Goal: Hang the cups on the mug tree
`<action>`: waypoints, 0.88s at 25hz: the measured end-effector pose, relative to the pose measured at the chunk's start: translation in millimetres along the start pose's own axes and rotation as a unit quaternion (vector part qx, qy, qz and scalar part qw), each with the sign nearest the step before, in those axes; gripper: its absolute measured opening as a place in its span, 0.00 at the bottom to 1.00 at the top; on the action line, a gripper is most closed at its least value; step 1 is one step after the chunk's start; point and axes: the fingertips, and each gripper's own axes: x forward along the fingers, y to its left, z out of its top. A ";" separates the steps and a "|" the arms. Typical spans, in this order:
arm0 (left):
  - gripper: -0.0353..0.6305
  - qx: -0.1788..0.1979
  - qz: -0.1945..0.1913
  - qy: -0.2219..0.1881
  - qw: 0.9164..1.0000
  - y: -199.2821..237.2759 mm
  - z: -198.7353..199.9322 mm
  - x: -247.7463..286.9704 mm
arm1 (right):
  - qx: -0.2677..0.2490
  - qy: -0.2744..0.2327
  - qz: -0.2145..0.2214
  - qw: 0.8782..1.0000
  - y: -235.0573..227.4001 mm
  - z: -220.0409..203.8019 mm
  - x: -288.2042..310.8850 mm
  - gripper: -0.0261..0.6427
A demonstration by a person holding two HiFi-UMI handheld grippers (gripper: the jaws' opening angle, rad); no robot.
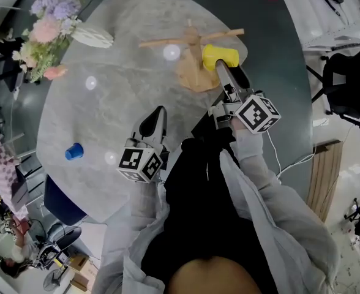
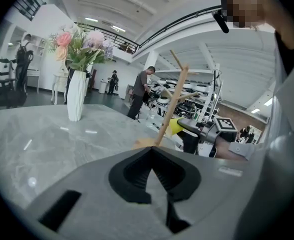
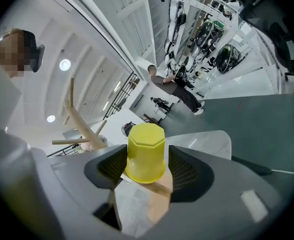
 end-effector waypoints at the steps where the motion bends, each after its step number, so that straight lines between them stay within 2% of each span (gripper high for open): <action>1: 0.06 0.001 -0.002 -0.001 1.000 -1.0 1.3 0.2 | -0.002 0.000 -0.001 1.000 0.6 0.9 -0.6 0.42; 6: 0.06 0.006 -0.011 -0.005 1.000 -4.9 5.1 -1.4 | -0.021 -0.008 -0.020 1.000 -0.7 5.9 -10.6 0.44; 13: 0.06 0.013 -0.020 -0.044 0.999 -6.3 30.5 -13.5 | -0.116 -0.004 -0.027 0.993 22.4 35.1 -33.2 0.47; 17: 0.06 0.018 -0.016 -0.072 0.997 -1.4 49.0 -35.6 | -0.193 -0.007 -0.018 0.981 57.1 51.4 -48.8 0.47; 22: 0.06 0.021 -0.001 -0.122 0.992 13.1 77.5 -68.9 | -0.290 -0.029 0.037 0.956 129.2 70.5 -60.6 0.46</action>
